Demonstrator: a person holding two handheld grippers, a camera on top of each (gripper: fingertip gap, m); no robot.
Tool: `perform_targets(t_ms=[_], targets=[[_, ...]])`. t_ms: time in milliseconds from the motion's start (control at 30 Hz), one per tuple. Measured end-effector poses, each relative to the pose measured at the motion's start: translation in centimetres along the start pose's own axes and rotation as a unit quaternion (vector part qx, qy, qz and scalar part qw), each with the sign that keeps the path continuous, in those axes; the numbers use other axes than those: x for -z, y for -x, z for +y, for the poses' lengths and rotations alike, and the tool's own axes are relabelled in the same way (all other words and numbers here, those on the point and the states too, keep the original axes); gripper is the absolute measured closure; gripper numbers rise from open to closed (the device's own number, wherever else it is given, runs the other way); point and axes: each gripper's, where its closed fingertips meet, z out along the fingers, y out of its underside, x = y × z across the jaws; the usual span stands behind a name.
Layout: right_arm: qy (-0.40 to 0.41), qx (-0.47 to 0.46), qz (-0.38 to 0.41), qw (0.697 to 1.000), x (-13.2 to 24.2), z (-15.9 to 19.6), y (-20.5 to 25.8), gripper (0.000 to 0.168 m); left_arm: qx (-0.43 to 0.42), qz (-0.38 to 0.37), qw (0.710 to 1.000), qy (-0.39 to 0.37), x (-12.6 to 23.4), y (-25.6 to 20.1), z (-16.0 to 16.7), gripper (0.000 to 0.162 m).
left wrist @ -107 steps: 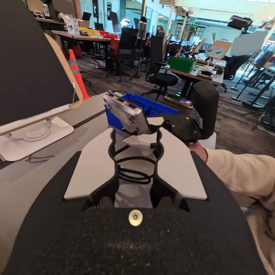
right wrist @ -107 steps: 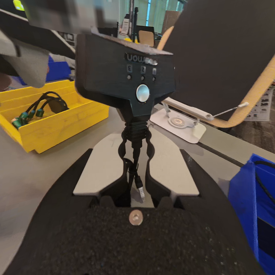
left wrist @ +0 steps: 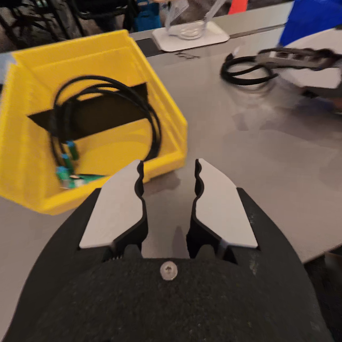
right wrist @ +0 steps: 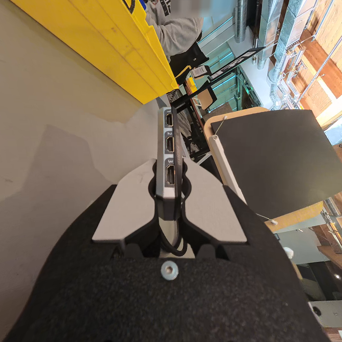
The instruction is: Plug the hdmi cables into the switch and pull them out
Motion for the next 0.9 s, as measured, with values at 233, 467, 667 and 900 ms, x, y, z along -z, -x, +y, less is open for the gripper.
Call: perform_targets(t_ms=[233,467,667,900], targets=[[-0.004,0.002,0.000,1.000,0.2,0.2,0.0,0.146,-0.141,-0.017,0.987,0.073,-6.9,10.1,-6.0,0.120],[0.003,-0.012,0.001,1.000,0.3,1.0,-0.5,0.146,-0.216,0.002,0.958,0.187,-11.9,13.5,-4.9,0.139],[0.002,-0.011,-0.001,1.000,0.2,1.0,-0.4,0.147,-0.233,0.002,0.957,0.172,-9.0,12.7,-6.1,0.154],[0.002,-0.009,0.001,1.000,0.1,1.0,-0.4,0.147,-0.184,-0.053,0.979,0.065,-0.7,13.0,-12.3,0.156]])
